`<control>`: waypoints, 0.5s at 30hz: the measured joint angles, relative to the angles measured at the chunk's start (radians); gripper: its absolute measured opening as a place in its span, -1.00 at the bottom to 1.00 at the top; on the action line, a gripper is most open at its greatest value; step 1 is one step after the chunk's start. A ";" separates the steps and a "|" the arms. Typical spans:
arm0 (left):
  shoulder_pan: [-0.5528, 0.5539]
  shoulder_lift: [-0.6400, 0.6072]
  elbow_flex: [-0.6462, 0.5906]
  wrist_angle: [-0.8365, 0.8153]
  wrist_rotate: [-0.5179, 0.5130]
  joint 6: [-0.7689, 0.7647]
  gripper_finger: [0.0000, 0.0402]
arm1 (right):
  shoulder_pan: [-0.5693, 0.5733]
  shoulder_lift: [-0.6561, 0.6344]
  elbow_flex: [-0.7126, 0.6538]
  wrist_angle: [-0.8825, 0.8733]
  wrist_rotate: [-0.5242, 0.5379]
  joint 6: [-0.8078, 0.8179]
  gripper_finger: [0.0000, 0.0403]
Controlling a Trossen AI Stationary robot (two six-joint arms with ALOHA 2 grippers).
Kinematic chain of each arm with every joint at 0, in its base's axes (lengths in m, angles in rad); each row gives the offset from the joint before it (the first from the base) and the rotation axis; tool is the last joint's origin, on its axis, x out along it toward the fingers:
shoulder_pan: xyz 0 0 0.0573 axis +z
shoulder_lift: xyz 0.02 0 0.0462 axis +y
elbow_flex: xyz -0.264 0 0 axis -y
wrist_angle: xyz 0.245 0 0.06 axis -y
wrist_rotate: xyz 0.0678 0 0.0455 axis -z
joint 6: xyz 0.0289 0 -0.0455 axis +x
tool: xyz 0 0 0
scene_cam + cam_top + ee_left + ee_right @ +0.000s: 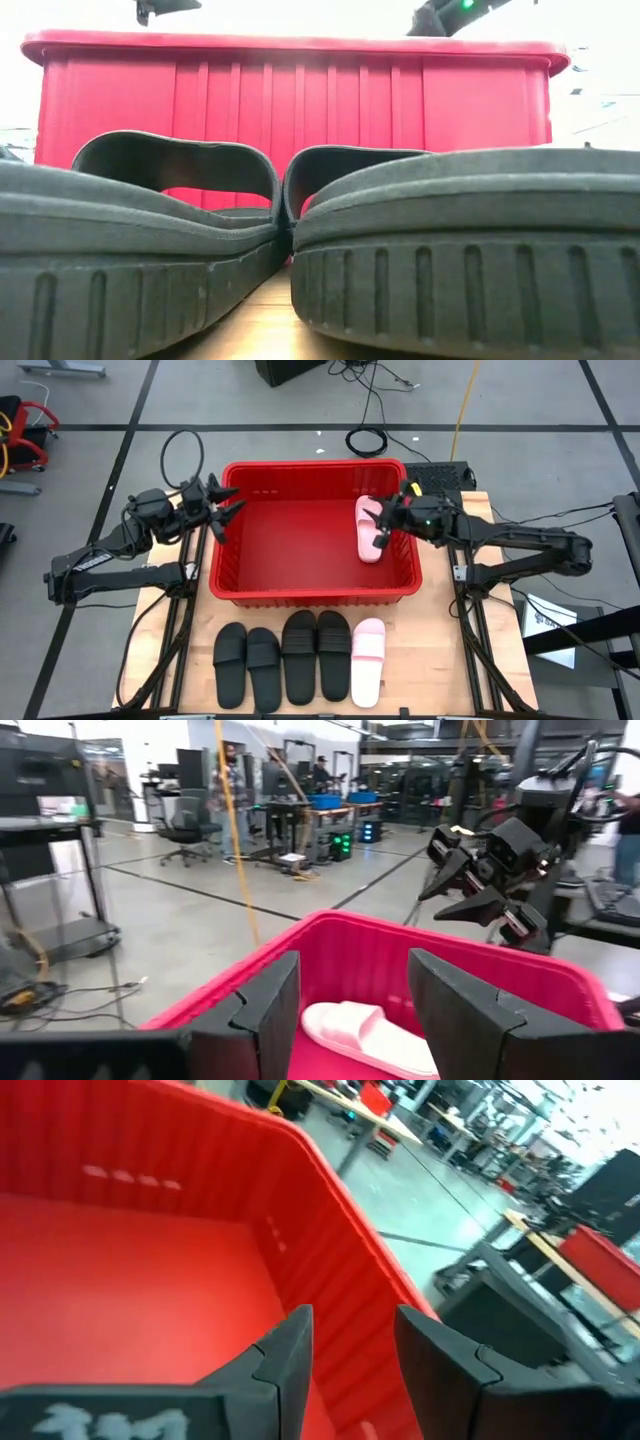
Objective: Pick and place slides into bin
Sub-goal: Put the pink slipper into the red bin
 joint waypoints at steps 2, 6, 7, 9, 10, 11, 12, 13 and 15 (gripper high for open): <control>-0.021 0.000 0.000 0.000 0.007 0.001 -0.06 | 0.035 -0.009 0.000 0.001 0.000 0.021 -0.35; -0.080 0.000 0.000 0.011 0.009 0.019 -0.06 | 0.110 -0.013 0.000 0.001 0.000 0.036 -0.35; -0.097 0.000 0.000 0.015 0.009 0.024 -0.06 | 0.128 -0.012 0.000 0.001 0.000 0.039 -0.35; -0.132 0.000 0.000 0.020 0.009 0.030 -0.06 | 0.168 -0.013 0.000 0.007 0.000 0.051 -0.35; -0.152 0.000 0.000 0.020 0.009 0.033 -0.06 | 0.188 -0.013 0.000 0.011 0.000 0.059 -0.35; -0.172 0.000 0.000 0.020 0.009 0.035 -0.06 | 0.209 -0.013 0.000 0.015 0.000 0.066 -0.35; -0.192 0.000 0.000 0.020 0.009 0.035 -0.06 | 0.232 -0.013 0.000 0.021 0.000 0.075 -0.35; -0.213 0.000 0.000 0.019 0.009 0.036 -0.06 | 0.255 -0.013 0.000 0.029 0.000 0.081 -0.35; -0.258 0.001 0.000 0.017 0.009 0.043 -0.06 | 0.301 -0.013 0.000 0.055 0.000 0.086 -0.36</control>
